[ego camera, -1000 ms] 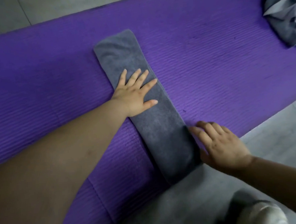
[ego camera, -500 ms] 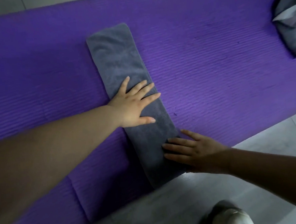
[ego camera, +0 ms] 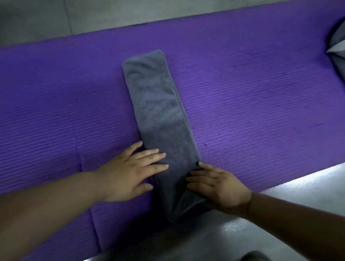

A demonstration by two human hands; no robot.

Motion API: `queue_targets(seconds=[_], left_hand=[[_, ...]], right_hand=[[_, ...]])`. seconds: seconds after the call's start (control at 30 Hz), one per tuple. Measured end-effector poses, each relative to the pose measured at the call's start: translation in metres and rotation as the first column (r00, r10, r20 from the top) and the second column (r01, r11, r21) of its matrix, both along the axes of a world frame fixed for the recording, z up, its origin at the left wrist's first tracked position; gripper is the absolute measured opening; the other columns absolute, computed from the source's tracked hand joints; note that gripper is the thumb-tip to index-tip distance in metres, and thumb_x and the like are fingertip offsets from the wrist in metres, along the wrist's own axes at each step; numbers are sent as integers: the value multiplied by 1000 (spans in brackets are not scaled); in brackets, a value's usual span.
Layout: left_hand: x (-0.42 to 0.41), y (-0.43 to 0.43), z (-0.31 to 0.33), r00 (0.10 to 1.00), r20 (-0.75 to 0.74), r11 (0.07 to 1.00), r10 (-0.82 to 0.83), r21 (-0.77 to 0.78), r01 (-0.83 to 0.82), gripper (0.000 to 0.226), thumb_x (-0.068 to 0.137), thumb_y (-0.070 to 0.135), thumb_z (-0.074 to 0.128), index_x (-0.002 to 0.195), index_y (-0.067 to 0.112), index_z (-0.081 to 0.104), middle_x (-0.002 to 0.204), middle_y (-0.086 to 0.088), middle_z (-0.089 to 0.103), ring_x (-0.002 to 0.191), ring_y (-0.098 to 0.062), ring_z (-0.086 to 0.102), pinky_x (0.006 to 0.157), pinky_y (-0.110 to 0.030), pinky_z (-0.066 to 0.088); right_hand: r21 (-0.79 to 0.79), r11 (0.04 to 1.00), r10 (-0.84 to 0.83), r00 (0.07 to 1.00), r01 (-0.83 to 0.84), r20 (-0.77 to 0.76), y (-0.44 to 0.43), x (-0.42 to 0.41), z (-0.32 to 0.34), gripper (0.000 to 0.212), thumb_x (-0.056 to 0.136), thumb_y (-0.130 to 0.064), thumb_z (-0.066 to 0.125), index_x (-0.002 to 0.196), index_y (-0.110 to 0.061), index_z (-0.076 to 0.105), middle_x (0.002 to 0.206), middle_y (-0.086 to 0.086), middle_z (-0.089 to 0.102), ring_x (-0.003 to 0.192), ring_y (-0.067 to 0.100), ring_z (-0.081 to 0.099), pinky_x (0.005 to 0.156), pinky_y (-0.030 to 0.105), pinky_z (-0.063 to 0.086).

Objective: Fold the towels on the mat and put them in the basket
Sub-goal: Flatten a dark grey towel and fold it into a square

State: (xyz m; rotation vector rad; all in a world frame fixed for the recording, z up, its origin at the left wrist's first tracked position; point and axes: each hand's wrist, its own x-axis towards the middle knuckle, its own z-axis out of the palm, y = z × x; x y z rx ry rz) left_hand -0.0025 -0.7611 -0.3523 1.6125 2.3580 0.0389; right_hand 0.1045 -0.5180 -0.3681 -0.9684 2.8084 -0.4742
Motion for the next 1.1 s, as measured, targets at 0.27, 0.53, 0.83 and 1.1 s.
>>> queue_targets(seconds=[0.27, 0.53, 0.83, 1.1], left_hand=[[0, 31, 4, 963, 269, 930, -16, -349, 113, 99, 74, 56, 60, 146, 30, -2, 150, 11, -20, 125, -2, -28, 103, -28, -21], [23, 42, 10, 645, 585, 766, 491, 63, -640, 117, 30, 82, 48, 129, 20, 45, 132, 4, 51, 122, -14, 48, 103, -20, 34], [-7, 47, -8, 171, 805, 327, 568, -30, -945, 42, 77, 28, 70, 113, 9, 61, 111, 1, 63, 108, -15, 59, 86, -22, 46], [-34, 56, -2, 275, 603, 453, 749, -162, -877, 43, 77, 52, 60, 106, 21, 60, 111, -1, 66, 108, -24, 59, 95, -40, 44]], right_hand=[[-268, 858, -392, 896, 438, 208, 8, 23, 38, 36, 91, -56, 33, 101, -25, 50, 84, -13, 70, 87, 2, 56, 81, -2, 32], [-386, 332, -504, 508, 861, 698, -11, -53, 41, 11, 84, -10, 63, 86, -18, 57, 83, -7, 63, 73, -11, 57, 74, 6, 44], [-225, 485, -250, 380, 845, 890, -5, -95, 37, 15, 90, -18, 52, 104, -17, 51, 94, -7, 60, 82, -3, 55, 72, 6, 47], [-228, 215, -560, 311, 950, 768, -20, -68, 10, 12, 81, -32, 66, 78, -26, 56, 77, -12, 61, 86, 7, 61, 81, 19, 48]])
